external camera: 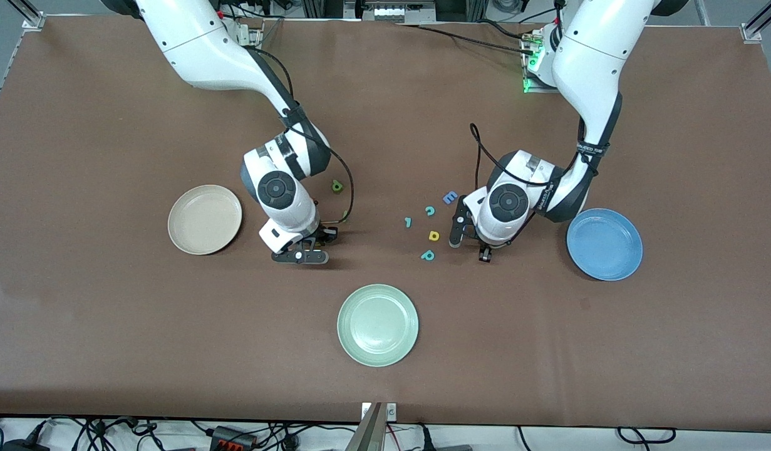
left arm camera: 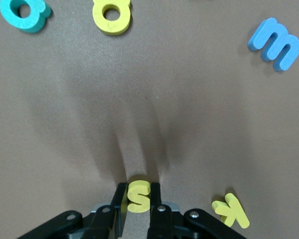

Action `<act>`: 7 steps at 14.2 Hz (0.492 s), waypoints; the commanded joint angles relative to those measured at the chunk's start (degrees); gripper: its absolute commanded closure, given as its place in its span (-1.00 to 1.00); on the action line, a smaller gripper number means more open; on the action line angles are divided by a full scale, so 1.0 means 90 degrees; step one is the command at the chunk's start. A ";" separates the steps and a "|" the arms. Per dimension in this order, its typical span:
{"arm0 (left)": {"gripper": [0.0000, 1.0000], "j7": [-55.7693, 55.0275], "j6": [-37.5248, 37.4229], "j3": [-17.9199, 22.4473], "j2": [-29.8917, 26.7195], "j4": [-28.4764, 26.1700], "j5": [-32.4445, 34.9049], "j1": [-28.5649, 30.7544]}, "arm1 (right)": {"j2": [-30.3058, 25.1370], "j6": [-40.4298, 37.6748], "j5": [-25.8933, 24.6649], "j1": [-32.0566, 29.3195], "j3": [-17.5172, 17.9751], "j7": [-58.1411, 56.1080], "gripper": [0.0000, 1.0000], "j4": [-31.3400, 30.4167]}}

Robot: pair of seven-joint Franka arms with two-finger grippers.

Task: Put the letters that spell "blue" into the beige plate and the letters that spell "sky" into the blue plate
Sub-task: 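Drop the c on the beige plate while the left gripper drops s on blue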

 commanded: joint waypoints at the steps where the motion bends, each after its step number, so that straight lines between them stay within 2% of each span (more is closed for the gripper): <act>1: 0.92 0.0173 -0.0314 0.0041 -0.0292 -0.0028 0.0038 0.0117 | -0.0471 -0.0933 0.0033 -0.0469 0.0035 -0.0700 0.49 -0.0109; 3: 0.92 0.0143 -0.0754 0.0051 -0.0595 0.0031 -0.0021 0.0505 | -0.0822 -0.1452 0.0023 -0.0840 0.0035 -0.1228 0.49 -0.0400; 7: 0.92 -0.0090 -0.1584 0.0109 -0.1084 0.0119 -0.0031 0.1375 | -0.1506 -0.1464 0.0003 -0.1573 0.0035 -0.2108 0.49 -0.1553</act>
